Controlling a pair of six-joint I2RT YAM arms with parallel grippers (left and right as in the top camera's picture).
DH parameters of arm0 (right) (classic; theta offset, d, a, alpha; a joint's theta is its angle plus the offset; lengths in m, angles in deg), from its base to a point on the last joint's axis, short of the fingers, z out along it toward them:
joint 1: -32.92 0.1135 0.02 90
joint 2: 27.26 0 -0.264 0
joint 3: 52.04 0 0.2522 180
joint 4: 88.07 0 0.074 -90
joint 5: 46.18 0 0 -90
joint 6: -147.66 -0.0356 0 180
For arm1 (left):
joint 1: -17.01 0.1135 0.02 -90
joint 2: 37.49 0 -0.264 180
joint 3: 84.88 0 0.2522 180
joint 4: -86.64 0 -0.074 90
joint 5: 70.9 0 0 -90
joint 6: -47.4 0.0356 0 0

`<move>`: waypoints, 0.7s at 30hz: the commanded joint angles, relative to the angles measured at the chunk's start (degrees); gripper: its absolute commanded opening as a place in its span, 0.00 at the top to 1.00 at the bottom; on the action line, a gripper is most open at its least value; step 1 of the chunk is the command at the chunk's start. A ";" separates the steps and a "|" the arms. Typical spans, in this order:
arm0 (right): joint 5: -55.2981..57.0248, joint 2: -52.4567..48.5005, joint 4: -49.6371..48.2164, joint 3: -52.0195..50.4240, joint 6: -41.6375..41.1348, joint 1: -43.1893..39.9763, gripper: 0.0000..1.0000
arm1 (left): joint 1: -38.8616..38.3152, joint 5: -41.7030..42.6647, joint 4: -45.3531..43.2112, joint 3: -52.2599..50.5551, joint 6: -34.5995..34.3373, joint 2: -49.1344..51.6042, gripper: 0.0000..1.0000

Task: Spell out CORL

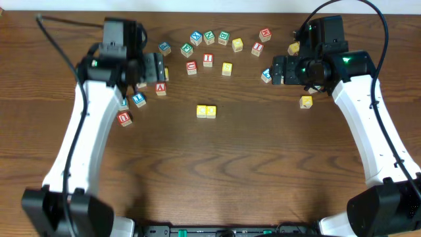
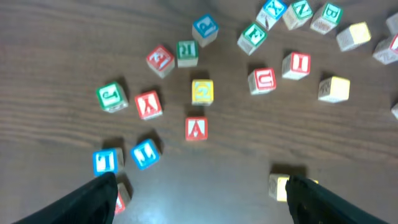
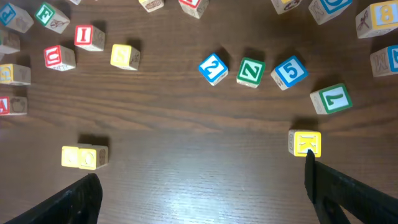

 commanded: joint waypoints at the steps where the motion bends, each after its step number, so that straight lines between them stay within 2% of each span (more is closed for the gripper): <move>1: 0.24 -0.50 -0.26 0.11 0.44 -0.61 0.01 | 0.22 0.63 4.83 11.74 1.86 7.10 0.16; 6: 0.22 -0.50 -0.07 0.11 0.42 -0.59 0.01 | 0.22 0.04 16.13 34.27 1.86 23.17 0.16; 8: 0.02 -0.50 0.31 0.11 0.42 -0.61 0.01 | 0.22 0.04 16.90 39.54 1.86 28.06 0.16; 10: 0.02 -0.50 1.16 0.11 0.42 -0.61 0.01 | 0.22 -0.74 16.26 41.83 1.16 31.17 0.21; 12: 0.02 -0.50 2.01 0.11 0.42 -0.61 0.01 | 0.22 -2.86 14.69 41.92 -0.79 33.14 0.21; 21: 0.02 -0.50 4.31 0.00 0.42 -0.59 0.01 | 0.17 -2.95 11.13 41.81 -0.72 38.77 0.24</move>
